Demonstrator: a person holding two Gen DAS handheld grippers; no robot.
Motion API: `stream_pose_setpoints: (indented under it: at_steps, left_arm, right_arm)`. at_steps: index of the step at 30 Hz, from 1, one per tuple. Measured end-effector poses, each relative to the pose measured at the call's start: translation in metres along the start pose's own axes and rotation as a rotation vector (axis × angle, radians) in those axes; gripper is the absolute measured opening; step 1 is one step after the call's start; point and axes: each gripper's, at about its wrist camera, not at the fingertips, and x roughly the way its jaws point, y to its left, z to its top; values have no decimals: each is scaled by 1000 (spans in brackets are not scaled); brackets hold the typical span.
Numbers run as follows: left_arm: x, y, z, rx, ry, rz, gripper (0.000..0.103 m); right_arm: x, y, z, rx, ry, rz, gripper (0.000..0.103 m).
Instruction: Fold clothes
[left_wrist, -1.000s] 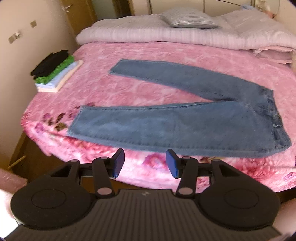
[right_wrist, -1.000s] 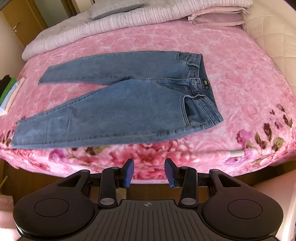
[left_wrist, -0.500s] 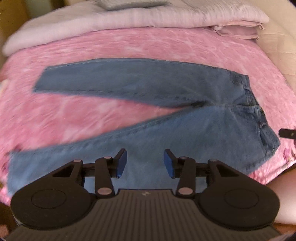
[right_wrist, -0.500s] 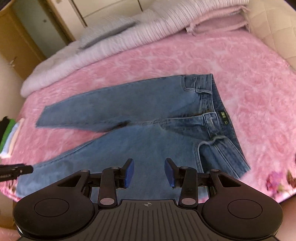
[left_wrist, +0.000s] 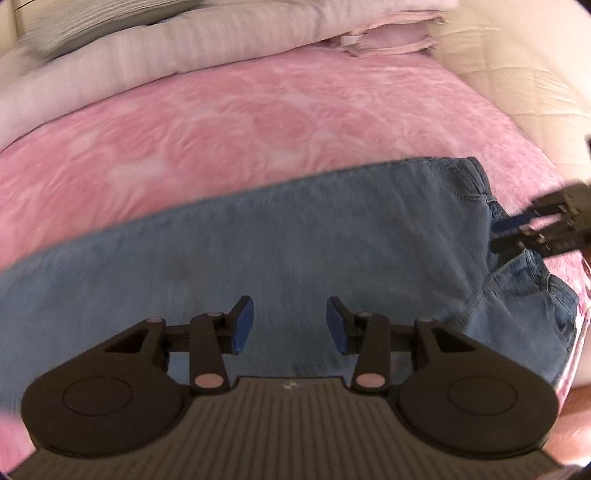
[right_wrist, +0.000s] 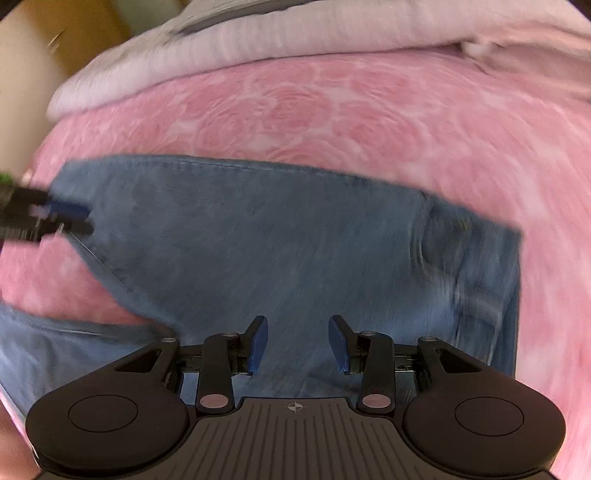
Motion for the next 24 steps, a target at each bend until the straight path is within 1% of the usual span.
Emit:
stream_pose_setpoints:
  at_steps: [6, 8, 9, 11, 14, 16, 18, 21, 22, 23, 24]
  left_arm:
    - [47, 44, 39, 219, 0, -44, 38]
    - [60, 59, 46, 287, 6, -36, 38]
    - [64, 66, 50, 318, 13, -35, 38]
    - [74, 79, 56, 383, 51, -42, 38]
    - [86, 97, 60, 464, 100, -38, 38]
    - [94, 112, 62, 476, 144, -39, 38]
    - [101, 128, 61, 446, 181, -72, 40]
    - [106, 144, 60, 370, 178, -125, 41]
    - [107, 145, 58, 367, 168, -127, 40]
    - [105, 142, 55, 375, 154, -121, 37]
    - [103, 139, 51, 386, 140, -115, 28]
  right_arm:
    - [41, -44, 56, -183, -6, -5, 41]
    - [55, -56, 74, -228, 5, -22, 41]
    - [62, -61, 82, -252, 17, -35, 41]
    - [77, -68, 95, -323, 70, -54, 41]
    - [95, -77, 105, -392, 160, -37, 41]
    - [103, -83, 109, -403, 203, -11, 41]
    - [107, -89, 111, -398, 223, 13, 41]
    - [109, -93, 109, -384, 228, 26, 41]
    - [108, -94, 108, -378, 225, 25, 39]
    - [108, -94, 106, -372, 221, 25, 30]
    - [106, -93, 104, -375, 214, 14, 25]
